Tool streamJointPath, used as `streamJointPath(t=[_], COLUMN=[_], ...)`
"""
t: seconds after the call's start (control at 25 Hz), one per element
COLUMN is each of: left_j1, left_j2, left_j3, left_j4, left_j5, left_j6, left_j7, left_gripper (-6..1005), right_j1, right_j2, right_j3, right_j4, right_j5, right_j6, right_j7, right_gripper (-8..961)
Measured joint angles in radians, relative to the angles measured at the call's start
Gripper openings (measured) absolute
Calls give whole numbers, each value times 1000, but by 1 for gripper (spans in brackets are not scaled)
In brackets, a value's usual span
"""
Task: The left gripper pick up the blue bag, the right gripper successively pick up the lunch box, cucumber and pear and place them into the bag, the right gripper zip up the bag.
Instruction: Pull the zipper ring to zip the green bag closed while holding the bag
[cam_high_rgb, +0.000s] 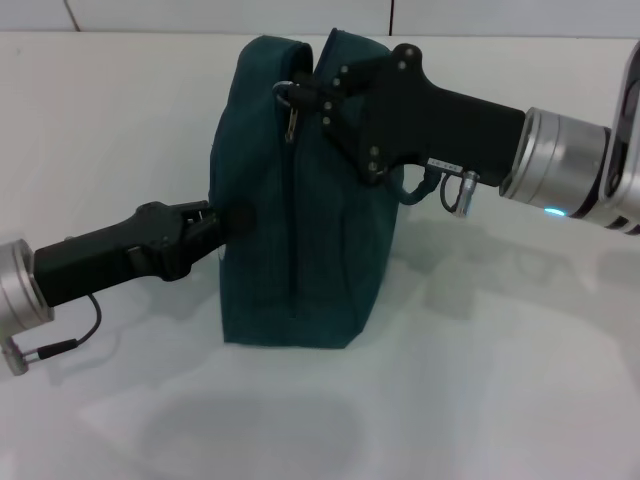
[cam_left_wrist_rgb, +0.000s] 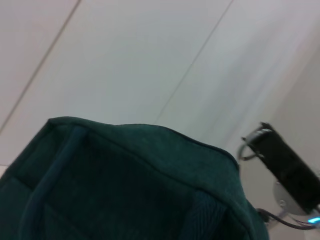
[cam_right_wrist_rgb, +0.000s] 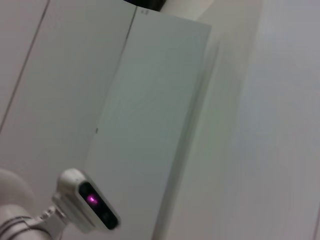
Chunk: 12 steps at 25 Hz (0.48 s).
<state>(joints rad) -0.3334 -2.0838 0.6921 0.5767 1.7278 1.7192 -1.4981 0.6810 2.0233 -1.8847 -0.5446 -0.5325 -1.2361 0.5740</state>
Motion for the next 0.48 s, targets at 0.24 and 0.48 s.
streamJointPath(t=[0.24, 0.48], left_j1=[-7, -8], left_j2=[1, 2], left_j3=[3, 3], left_j4=[0, 0], left_j5=[-2, 0], left_j6=[20, 21], left_j7=[0, -1], left_gripper=[52, 51], right_j1=[12, 25], right_j2=[1, 0], right_j3=[5, 5], right_j4=[2, 3], right_j5=[1, 0], right_j6=[64, 86], right_j7=[49, 128], right_gripper=[7, 7])
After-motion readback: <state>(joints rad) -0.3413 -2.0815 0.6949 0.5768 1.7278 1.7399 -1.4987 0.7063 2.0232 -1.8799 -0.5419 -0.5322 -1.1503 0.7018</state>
